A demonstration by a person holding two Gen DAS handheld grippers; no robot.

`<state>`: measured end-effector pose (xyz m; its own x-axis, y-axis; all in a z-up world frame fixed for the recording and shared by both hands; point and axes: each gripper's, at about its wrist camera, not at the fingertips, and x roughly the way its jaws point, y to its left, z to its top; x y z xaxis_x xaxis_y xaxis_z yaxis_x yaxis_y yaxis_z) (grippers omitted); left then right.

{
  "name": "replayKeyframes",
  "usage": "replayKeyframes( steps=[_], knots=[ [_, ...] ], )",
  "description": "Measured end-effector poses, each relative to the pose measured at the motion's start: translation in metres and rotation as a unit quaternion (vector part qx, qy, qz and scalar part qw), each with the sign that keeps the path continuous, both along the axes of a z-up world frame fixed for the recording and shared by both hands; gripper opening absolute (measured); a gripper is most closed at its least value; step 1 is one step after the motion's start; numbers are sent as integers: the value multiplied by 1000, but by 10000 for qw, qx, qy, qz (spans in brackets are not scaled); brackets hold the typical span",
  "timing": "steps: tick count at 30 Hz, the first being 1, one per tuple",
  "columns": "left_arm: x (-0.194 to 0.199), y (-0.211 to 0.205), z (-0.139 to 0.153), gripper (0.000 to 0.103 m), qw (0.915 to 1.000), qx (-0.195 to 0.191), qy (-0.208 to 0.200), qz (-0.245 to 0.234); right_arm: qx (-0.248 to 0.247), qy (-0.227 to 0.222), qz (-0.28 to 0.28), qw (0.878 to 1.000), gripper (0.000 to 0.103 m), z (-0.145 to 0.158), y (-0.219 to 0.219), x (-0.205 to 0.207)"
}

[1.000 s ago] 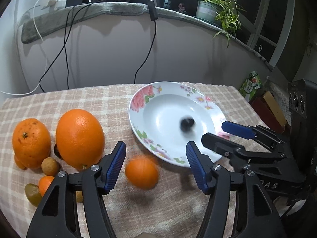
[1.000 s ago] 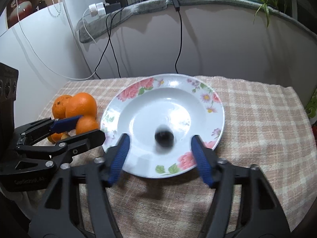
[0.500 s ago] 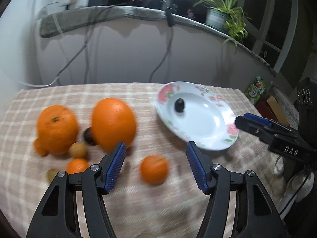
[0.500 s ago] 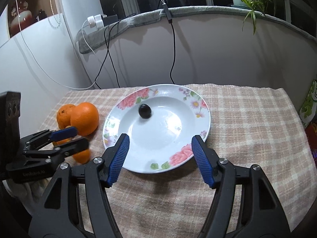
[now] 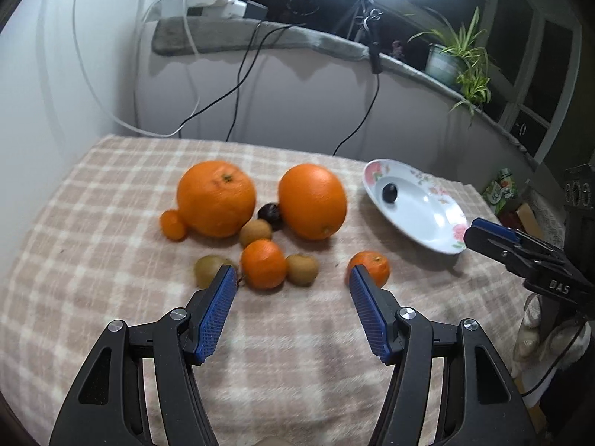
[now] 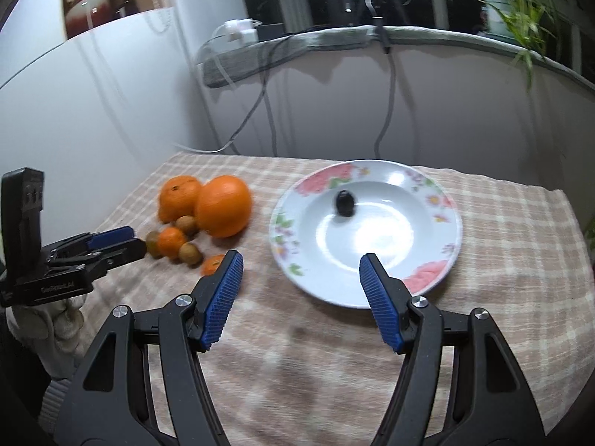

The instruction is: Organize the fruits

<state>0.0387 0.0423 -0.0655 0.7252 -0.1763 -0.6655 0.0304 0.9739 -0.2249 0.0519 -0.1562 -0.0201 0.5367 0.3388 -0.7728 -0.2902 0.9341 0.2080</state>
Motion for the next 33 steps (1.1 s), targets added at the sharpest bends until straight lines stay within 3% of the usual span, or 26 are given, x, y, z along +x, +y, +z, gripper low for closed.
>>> replayKeyframes(
  steps=[5,8,10,15,33],
  knots=[
    [-5,6,-7,63,9995,201,111,209,370,151,115,9991,68,-7,14,0],
    [-8,18,-10,63,9990,178,157,382,165,174,344,9991,69,-11,29,-1],
    [-7,28,-12,50,9984,129,166,518,67,212,388,9990,70,-14,34,-1],
    [-1,41,-17,38,9982,54,234,555,136,408,472,9980,70,-27,43,5],
    [23,49,-40,38,9974,-236,579,344,-207,810,810,9932,55,-59,71,23]
  ],
)
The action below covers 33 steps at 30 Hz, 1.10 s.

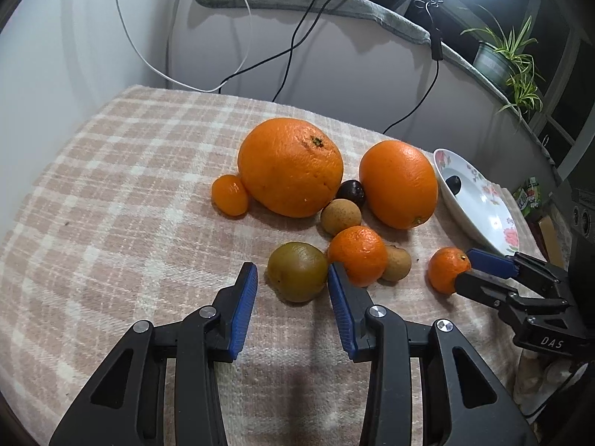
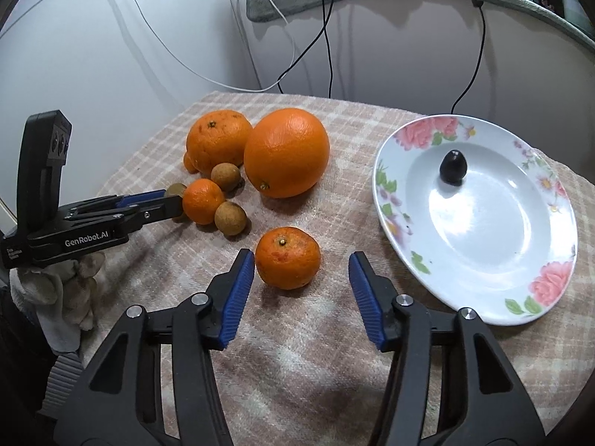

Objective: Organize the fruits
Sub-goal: 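Grasp the kiwi with the left gripper while the right gripper grasps the mandarin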

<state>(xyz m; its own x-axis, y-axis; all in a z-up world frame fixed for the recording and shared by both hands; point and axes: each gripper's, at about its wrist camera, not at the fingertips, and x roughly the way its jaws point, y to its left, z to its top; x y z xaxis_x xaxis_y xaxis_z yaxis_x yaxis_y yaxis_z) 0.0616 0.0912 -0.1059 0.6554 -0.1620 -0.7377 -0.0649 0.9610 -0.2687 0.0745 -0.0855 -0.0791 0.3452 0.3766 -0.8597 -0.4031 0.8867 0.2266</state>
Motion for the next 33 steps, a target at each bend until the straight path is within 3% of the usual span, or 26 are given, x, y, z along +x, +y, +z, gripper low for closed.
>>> replayKeyframes(
  steps=[5,9,22,33],
  knots=[
    [2,-3,-1,31,10000,22,21,-95,6,105,78,9999,55,-4,5,4],
    [3,0,-2,31,9998,-94,58,-134,51,210,188,9996,43,-6,9,6],
    [-5,2,6,26,9999,-62,-124,-17,172,55,-26,9998,42,5,-1,2],
    [-9,-17,40,26,9980,-201,-524,-282,318,-290,-332,9985,42,34,-36,-9]
  ],
)
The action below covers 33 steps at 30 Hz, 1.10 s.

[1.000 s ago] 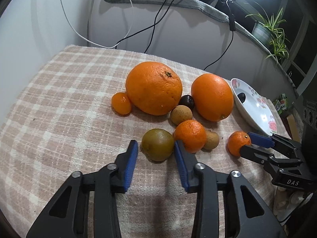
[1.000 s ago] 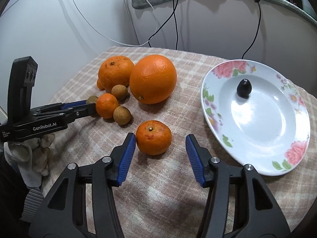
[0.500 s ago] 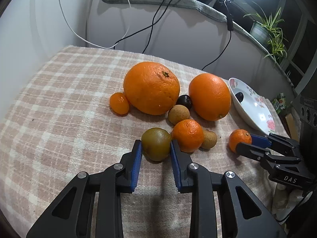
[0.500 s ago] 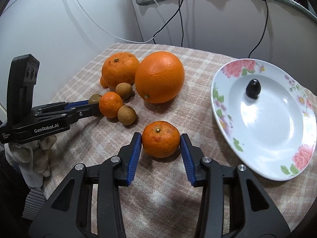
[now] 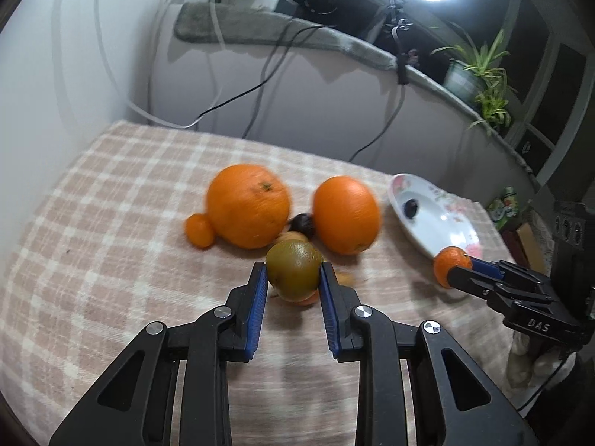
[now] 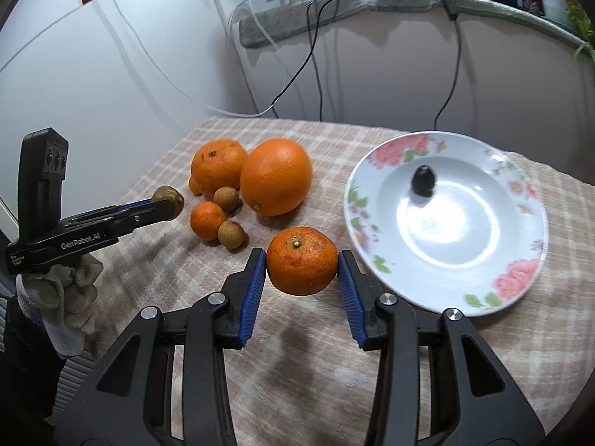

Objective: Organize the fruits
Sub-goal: 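Carry the kiwi and mandarin to the plate and release both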

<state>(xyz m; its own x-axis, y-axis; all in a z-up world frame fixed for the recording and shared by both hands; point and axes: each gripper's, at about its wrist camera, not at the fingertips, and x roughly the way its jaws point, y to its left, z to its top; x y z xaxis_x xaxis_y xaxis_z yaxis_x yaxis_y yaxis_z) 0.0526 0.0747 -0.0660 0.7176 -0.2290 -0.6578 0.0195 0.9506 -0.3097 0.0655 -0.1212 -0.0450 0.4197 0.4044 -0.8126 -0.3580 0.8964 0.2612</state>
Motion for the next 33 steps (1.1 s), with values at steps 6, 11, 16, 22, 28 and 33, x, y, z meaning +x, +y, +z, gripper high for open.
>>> replayKeyframes(
  steps=[6,11,16,22,28,33],
  knots=[
    [10,-29,7,26,9994,-122,-95,-320,-138,-166,-287,9994,42,8,-26,0],
    [22,-60,11,26,9977,-130,-128,-653,-257,-190,-526,9981,41,9,-49,3],
    [36,-93,14,26,9947,-98,-176,-1006,-442,-249,-647,9966,42,6,-63,7],
    [51,-124,10,26,9916,-1,-116,-1285,-517,-187,-776,9955,42,-3,-78,13],
    [59,-143,2,26,9897,101,-25,-1430,-571,-171,-802,9950,42,-7,-82,15],
    [62,-148,0,26,9887,179,6,-1487,-578,-128,-795,9951,42,-11,-82,17]
  ],
)
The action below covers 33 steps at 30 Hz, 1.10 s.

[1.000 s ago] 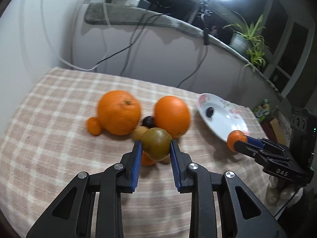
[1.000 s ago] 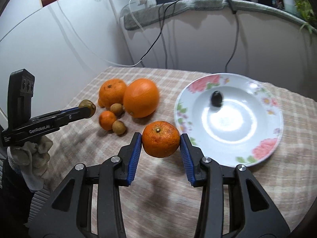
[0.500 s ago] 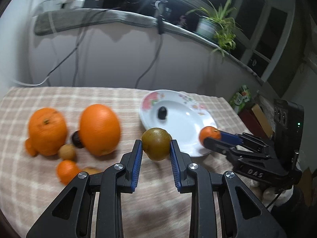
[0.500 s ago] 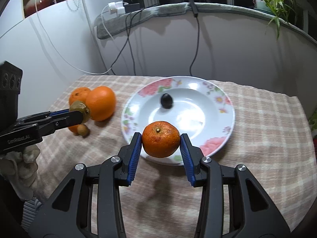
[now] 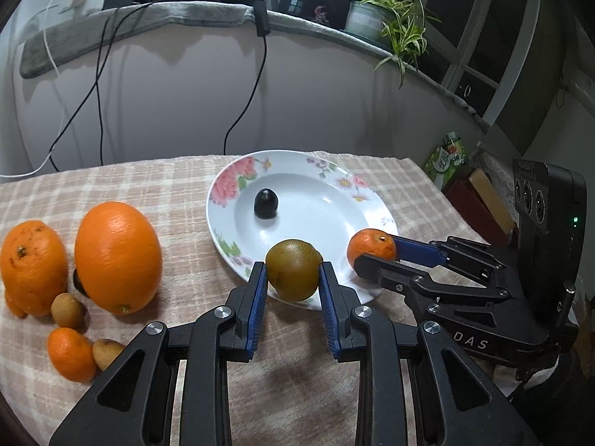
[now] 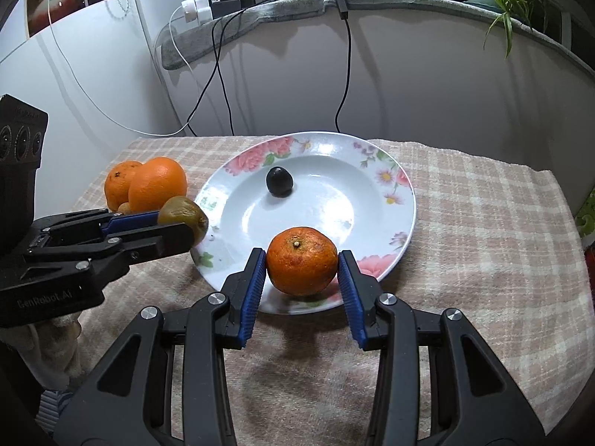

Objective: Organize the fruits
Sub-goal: 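Carry the kiwi and mandarin to the plate and release both, then move the right gripper toward the large orange beside the plate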

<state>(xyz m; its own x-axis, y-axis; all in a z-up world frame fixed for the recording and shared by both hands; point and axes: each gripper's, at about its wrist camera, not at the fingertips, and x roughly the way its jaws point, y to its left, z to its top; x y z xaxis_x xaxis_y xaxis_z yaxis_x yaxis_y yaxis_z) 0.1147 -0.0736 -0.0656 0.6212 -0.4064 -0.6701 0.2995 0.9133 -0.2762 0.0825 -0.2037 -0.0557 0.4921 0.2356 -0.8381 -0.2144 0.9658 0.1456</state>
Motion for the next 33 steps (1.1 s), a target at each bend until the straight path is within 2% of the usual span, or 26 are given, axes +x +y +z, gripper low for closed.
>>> replayKeyframes(
  steps=[8,9,10,12,13,17,33],
  knots=[
    [2,-4,-3,28,9999,81,44,-61,-1,1,3,10000,42,-1,0,1],
    [2,-5,-3,31,9999,105,52,-53,-1,-1,6,10000,42,0,0,1],
    [3,-5,-4,41,9999,118,61,-44,-2,2,12,10000,42,0,0,1],
    [3,-4,-3,48,9999,109,42,-5,4,8,7,10000,42,-1,0,2],
    [2,-4,-3,48,9999,108,33,-2,2,5,1,10000,43,-1,0,2],
    [1,0,0,49,9999,131,-13,42,-8,-118,-80,9999,65,3,-4,1],
    [-8,10,4,51,9998,56,-52,165,49,-218,-169,9996,68,15,-5,-5]
  ],
)
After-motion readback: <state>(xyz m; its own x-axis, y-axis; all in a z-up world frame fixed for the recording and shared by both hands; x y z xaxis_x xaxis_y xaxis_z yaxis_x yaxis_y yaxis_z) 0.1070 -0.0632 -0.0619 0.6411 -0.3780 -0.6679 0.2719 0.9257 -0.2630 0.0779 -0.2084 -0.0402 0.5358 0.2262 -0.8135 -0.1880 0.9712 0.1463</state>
